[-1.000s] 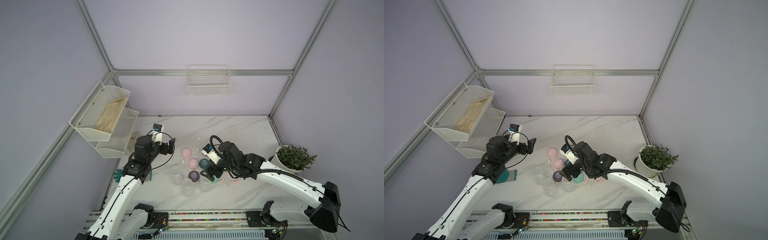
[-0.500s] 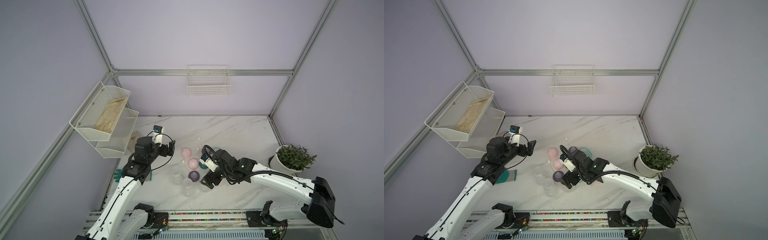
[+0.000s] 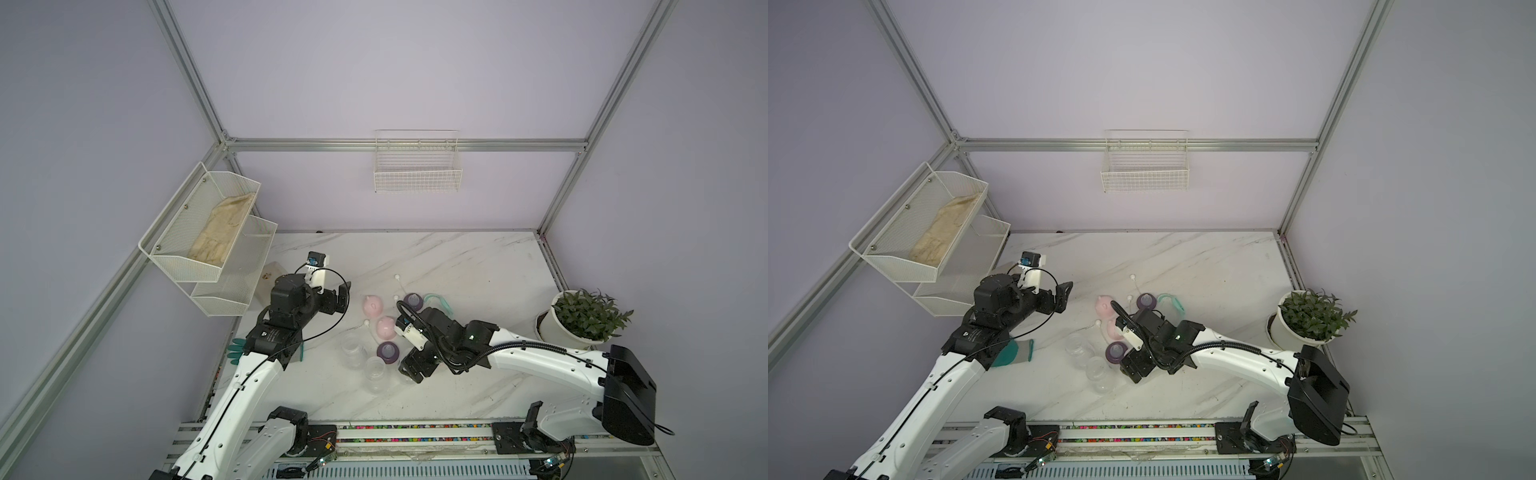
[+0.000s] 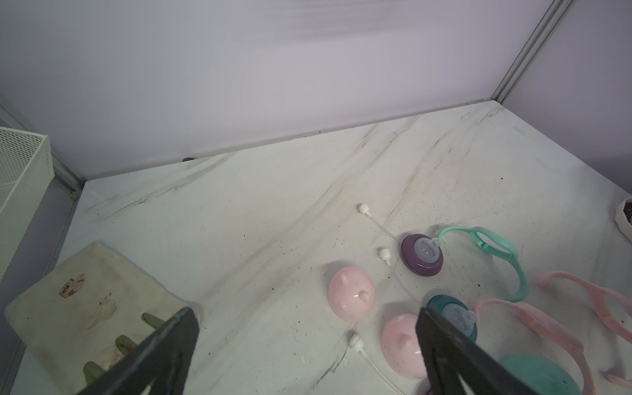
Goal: Assemble the baby bottles
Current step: Pick up the baby bottle from the center of the board.
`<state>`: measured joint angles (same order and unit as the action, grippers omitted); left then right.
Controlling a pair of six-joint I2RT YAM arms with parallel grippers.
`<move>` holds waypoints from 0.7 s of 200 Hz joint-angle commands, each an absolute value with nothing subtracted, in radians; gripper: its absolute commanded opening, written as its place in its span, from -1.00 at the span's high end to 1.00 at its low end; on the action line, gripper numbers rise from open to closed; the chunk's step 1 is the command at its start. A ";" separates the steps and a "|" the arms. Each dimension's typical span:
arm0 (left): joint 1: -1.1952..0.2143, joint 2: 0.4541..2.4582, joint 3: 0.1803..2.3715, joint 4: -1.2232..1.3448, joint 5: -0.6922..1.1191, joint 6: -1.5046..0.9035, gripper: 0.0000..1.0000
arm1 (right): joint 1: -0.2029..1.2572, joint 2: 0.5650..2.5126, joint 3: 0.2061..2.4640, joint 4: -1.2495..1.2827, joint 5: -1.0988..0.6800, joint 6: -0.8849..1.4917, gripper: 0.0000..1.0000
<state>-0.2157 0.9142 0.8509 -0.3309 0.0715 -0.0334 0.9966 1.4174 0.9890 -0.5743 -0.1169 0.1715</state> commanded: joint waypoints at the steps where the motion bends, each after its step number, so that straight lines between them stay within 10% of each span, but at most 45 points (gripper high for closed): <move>1: -0.222 0.904 0.925 -0.318 0.060 -0.037 -0.99 | 1.012 1.426 0.998 -0.564 -0.073 0.185 -0.76; 140: -0.238 0.948 0.947 -0.324 0.087 -0.028 -0.99 | 1.025 1.413 1.079 -0.601 -0.046 0.237 -0.08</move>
